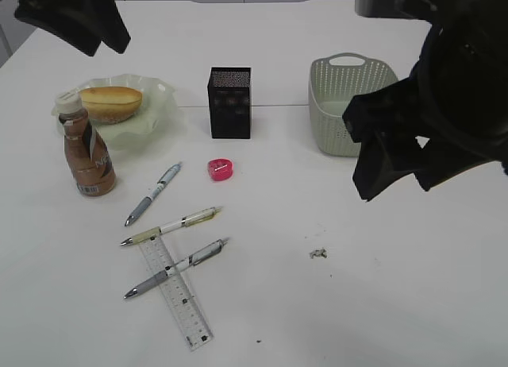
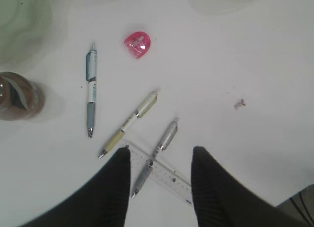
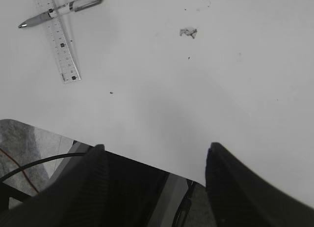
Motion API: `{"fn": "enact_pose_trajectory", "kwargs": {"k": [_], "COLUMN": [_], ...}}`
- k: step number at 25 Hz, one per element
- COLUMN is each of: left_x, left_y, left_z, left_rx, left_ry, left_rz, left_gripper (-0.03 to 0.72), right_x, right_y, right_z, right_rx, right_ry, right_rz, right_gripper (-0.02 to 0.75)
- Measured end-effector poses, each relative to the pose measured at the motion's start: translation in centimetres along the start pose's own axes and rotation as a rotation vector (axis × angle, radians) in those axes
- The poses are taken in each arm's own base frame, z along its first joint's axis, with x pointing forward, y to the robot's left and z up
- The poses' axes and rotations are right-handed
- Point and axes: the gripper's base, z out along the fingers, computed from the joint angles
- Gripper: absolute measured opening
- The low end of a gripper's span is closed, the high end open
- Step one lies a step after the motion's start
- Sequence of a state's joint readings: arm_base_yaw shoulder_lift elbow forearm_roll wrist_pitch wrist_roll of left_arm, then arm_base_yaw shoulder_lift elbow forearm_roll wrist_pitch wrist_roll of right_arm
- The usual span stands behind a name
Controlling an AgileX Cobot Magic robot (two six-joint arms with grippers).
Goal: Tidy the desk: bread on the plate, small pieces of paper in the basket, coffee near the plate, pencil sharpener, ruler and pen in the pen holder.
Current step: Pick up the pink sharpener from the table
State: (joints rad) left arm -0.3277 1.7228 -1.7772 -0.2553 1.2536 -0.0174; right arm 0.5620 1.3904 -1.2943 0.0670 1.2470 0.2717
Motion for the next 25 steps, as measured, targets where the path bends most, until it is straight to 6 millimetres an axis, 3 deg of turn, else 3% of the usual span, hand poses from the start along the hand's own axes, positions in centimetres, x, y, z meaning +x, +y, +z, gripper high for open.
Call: {"fn": "enact_pose_trajectory", "kwargs": {"k": [4, 8, 14, 20, 25], "left_x": [-1.4, -2.1, -2.5, -4.0, -4.3], "left_y": [0.8, 1.9, 2.2, 0.9, 1.3], "left_z": [3.4, 7.2, 12.8, 16.4, 19.8], "left_rx": [-0.021, -0.049, -0.067, -0.004, 0.01], "left_ry": [0.049, 0.111, 0.184, 0.122, 0.132], "left_rz": [-0.023, -0.153, -0.244, -0.286, -0.372], "left_gripper": [0.307, 0.314, 0.352, 0.513, 0.556], "right_x": [0.0, 0.0, 0.0, 0.0, 0.0], "right_y": [0.1, 0.2, 0.2, 0.2, 0.2], "right_z": [0.0, 0.0, 0.0, 0.0, 0.0], "right_rx": [-0.011, -0.02, -0.02, -0.022, -0.022], "right_ry": [0.001, 0.004, 0.004, 0.004, 0.004], "right_rz": [0.004, 0.007, 0.007, 0.008, 0.008], "right_gripper": [0.459, 0.459, 0.459, 0.459, 0.459]}}
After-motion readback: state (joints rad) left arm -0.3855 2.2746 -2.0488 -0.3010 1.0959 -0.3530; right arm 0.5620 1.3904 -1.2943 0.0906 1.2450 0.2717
